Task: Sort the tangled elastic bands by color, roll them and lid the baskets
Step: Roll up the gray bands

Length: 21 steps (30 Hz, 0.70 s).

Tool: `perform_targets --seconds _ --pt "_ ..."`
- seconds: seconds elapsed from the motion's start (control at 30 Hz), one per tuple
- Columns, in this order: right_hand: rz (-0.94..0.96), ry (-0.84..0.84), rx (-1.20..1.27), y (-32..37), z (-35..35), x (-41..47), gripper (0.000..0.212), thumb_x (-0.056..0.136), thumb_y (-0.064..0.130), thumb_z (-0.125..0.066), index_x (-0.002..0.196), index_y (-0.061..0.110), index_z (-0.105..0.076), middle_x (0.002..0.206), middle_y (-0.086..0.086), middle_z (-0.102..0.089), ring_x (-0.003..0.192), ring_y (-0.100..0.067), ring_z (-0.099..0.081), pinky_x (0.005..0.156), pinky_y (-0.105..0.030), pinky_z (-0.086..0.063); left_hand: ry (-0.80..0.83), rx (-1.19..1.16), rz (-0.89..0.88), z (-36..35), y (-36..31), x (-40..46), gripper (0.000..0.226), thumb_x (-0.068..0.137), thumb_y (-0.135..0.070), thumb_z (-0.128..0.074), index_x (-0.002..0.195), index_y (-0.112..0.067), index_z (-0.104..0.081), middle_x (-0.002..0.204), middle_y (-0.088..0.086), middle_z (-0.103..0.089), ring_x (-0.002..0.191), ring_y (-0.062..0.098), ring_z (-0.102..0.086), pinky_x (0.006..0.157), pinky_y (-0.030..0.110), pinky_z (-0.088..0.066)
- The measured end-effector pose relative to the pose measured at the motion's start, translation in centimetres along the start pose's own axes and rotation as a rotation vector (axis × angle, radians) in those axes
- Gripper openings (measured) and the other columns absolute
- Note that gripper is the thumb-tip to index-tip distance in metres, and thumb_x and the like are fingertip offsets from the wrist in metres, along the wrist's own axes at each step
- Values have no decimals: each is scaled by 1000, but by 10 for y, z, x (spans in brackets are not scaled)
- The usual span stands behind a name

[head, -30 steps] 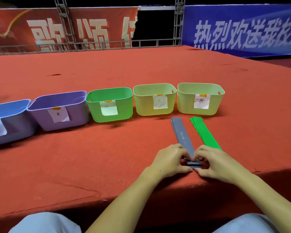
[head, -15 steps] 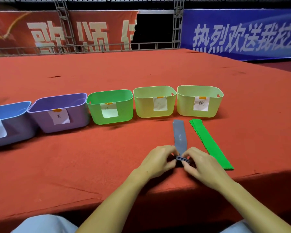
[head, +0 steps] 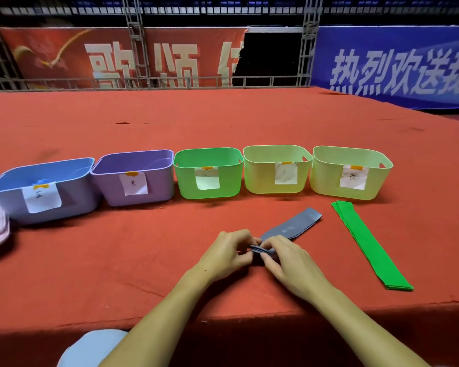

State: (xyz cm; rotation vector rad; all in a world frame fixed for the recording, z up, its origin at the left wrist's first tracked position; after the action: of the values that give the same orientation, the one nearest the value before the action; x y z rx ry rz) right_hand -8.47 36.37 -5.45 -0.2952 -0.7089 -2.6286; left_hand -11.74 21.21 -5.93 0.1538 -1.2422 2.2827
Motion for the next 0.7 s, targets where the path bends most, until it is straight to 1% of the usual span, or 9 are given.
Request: perform_targets --seconds 0.13,0.23,0.3,0.37,0.43,0.47,0.53,0.6,0.7 --pt "33 4 9 21 -13 16 15 103 44 -58 116 36 -60 113 16 -63 104 -12 -64 87 -40 -52 -47 -15 33 25 18 -12 13 82 -4 -66 92 -14 -67 119 -8 -80 106 7 -77 90 43 -62" --pt "56 45 25 34 -26 23 23 102 55 -55 117 39 -61 113 20 -63 103 -3 -62 87 -33 -51 -62 -27 62 41 31 -23 16 81 -1 -68 91 -13 -68 117 -8 -81 106 3 -76 88 34 -61" --pt "30 27 71 27 -26 29 30 101 62 -50 113 39 -64 108 21 -66 98 0 -62 85 -29 -51 -72 -29 68 47 36 -29 14 78 -7 -68 92 -11 -69 116 -8 -81 101 -6 -73 84 22 -56" --pt "-43 -98 71 -4 -13 40 25 100 56 -52 106 35 -66 102 19 -68 92 -3 -64 82 -33 -53 -83 -45 65 50 37 -33 20 73 -19 -65 92 -11 -69 116 -9 -80 101 -8 -72 85 17 -53" --pt "-175 -219 -7 -51 6 52 20 98 43 -58 108 30 -68 106 7 -70 99 -19 -66 88 -41 -53 -75 -58 60 48 38 -33 25 72 -23 -62 93 -13 -70 117 -11 -80 108 -2 -73 91 23 -56" --pt "-273 -238 -71 -77 13 56 24 98 40 -60 115 26 -68 113 -2 -69 106 -29 -64 94 -43 -51 -69 -56 53 47 39 -33 24 73 -22 -62 95 -14 -70 117 -11 -80 109 -1 -73 95 26 -58" --pt "-494 -192 -189 -125 19 62 42 100 42 -62 134 18 -61 130 -17 -63 119 -44 -56 104 -48 -45 -58 -56 39 45 42 -32 22 76 -15 -64 97 -16 -70 117 -12 -80 112 1 -73 99 33 -59" --pt "-622 -132 -277 -148 20 64 57 100 50 -60 145 15 -53 138 -19 -61 126 -48 -52 106 -50 -43 -54 -58 34 45 46 -31 24 78 -9 -64 100 -17 -70 117 -12 -80 114 3 -73 100 37 -59" --pt "-633 -155 -267 -157 17 71 53 97 47 -64 141 19 -57 134 -14 -64 125 -45 -56 103 -50 -46 -46 -39 19 45 48 -30 29 78 -8 -62 102 -20 -73 117 -12 -79 115 5 -73 101 39 -58"
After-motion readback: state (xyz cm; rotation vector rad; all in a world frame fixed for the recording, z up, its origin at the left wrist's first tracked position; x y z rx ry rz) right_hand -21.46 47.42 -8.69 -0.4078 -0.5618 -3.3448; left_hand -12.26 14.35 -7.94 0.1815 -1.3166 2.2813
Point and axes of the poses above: each hand's wrist, its own x-axis towards the middle knuckle, its own z-axis out of the back of the hand, y = z × x, the point moved 9 cm from there along x, towards the middle knuckle
